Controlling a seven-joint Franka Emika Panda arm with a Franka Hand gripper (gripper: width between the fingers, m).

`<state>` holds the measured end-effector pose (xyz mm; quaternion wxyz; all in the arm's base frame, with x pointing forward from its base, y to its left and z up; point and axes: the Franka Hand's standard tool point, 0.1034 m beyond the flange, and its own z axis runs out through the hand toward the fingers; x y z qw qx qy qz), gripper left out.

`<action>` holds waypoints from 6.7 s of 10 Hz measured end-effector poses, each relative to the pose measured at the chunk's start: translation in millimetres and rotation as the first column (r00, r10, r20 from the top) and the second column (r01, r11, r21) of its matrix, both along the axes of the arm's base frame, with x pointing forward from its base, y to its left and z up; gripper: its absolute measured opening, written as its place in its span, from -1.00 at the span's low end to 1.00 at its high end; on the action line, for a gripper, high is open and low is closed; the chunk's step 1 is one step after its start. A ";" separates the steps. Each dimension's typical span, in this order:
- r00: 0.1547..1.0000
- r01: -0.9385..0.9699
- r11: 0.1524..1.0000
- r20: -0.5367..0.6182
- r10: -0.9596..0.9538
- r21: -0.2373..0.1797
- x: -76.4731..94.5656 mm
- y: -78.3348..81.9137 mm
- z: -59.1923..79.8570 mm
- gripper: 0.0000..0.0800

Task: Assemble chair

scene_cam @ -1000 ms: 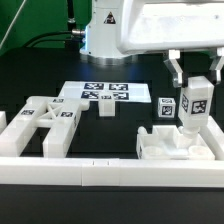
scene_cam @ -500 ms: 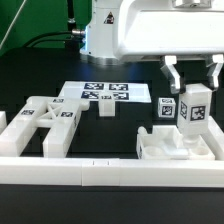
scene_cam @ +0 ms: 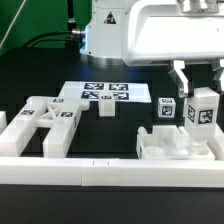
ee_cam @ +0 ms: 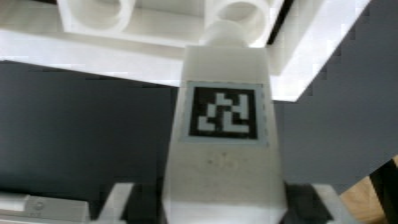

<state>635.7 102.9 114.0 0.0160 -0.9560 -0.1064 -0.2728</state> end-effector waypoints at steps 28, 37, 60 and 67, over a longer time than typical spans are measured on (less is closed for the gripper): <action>0.999 -0.042 0.999 0.009 0.042 -0.033 -5.5 1.1 -21.0 0.60; 0.989 -0.054 0.998 -0.141 0.049 -0.031 -3.9 2.7 5.9 0.62; 0.759 0.505 0.863 -0.483 -0.436 0.015 13.3 0.5 -27.0 -0.28; 0.279 0.949 0.314 -0.557 -0.782 0.034 12.2 12.5 -28.8 -0.28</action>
Offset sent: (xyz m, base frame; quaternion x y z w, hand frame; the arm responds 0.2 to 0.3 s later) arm 0.0013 -0.0006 -0.0051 -0.0124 0.0127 -0.0202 0.9996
